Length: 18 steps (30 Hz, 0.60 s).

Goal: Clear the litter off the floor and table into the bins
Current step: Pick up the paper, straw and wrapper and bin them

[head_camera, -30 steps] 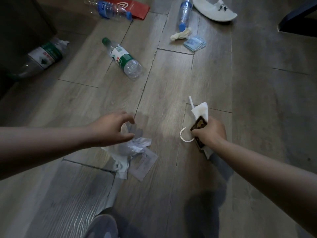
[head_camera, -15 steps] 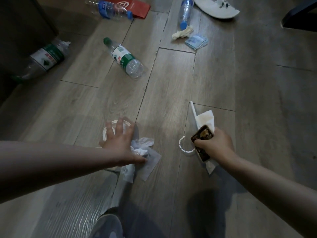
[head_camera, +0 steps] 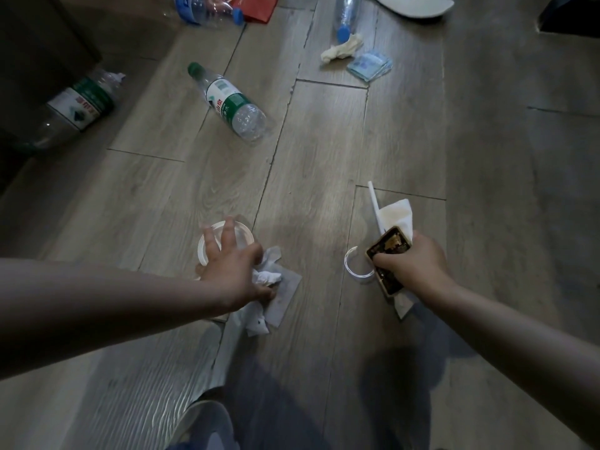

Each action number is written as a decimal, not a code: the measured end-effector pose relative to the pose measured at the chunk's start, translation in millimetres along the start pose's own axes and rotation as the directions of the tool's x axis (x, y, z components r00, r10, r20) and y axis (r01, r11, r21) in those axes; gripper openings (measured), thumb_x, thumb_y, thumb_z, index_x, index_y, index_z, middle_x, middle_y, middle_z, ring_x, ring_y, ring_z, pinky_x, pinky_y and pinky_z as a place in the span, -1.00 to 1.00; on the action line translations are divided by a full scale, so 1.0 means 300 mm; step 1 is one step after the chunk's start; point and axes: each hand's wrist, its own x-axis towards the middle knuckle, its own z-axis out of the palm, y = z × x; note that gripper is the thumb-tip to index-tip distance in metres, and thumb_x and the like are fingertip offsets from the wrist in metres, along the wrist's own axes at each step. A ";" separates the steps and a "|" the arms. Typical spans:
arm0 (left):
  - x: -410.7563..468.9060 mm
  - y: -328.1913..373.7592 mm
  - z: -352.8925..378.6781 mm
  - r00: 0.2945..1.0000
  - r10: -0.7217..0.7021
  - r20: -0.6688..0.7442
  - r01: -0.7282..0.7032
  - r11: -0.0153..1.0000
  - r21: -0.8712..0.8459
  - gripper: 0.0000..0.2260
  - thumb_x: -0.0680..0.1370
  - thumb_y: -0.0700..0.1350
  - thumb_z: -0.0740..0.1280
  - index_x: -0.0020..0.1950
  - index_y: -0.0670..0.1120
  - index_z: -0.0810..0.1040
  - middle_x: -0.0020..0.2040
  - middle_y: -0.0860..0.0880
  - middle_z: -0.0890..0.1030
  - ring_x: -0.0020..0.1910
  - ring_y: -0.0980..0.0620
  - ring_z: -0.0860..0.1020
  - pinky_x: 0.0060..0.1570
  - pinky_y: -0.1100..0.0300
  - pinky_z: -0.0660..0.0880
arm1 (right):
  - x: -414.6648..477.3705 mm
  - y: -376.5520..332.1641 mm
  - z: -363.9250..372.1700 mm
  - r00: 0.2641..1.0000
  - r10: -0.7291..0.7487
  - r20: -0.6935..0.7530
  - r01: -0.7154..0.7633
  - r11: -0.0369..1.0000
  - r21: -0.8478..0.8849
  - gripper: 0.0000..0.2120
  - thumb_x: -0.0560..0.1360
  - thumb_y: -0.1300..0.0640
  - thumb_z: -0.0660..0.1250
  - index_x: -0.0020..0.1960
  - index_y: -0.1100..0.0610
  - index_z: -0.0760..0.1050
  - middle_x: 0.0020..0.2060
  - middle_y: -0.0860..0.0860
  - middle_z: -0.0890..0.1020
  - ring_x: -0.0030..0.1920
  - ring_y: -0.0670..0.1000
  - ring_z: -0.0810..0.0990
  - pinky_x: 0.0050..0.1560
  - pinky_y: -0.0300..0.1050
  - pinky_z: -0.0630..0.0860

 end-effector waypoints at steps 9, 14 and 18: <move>-0.012 0.029 -0.036 0.999 -0.051 -0.004 0.051 0.998 -0.042 -0.72 0.39 0.07 0.51 0.02 0.02 0.56 0.57 -0.04 -0.26 0.49 -0.31 -0.33 0.42 -0.29 0.07 | -0.002 0.004 -0.018 0.999 -0.003 -0.048 0.003 1.000 -0.004 -0.73 0.28 0.18 0.53 -0.10 0.08 0.50 -0.28 -0.05 0.59 -0.24 -0.05 0.57 -0.39 -0.22 0.39; -0.014 0.023 -0.042 0.999 -0.031 -0.045 0.028 0.998 -0.053 -0.78 0.45 0.04 0.45 0.02 -0.02 0.58 0.58 -0.05 -0.19 0.51 -0.27 -0.26 0.42 -0.18 0.13 | -0.006 -0.010 -0.027 0.998 -0.010 -0.060 0.009 1.000 -0.003 -0.73 0.28 0.18 0.53 -0.10 0.10 0.51 -0.27 -0.03 0.59 -0.22 -0.01 0.57 -0.35 -0.21 0.41; -0.010 0.008 -0.037 0.998 -0.015 -0.065 0.012 0.999 -0.053 -0.71 0.43 0.02 0.48 0.09 0.03 0.51 0.58 -0.04 -0.17 0.51 -0.31 -0.23 0.38 -0.19 0.20 | -0.016 -0.020 -0.038 0.998 -0.017 -0.056 0.017 1.000 -0.005 -0.74 0.29 0.16 0.53 -0.19 0.04 0.45 -0.27 -0.02 0.59 -0.23 -0.03 0.57 -0.31 -0.16 0.47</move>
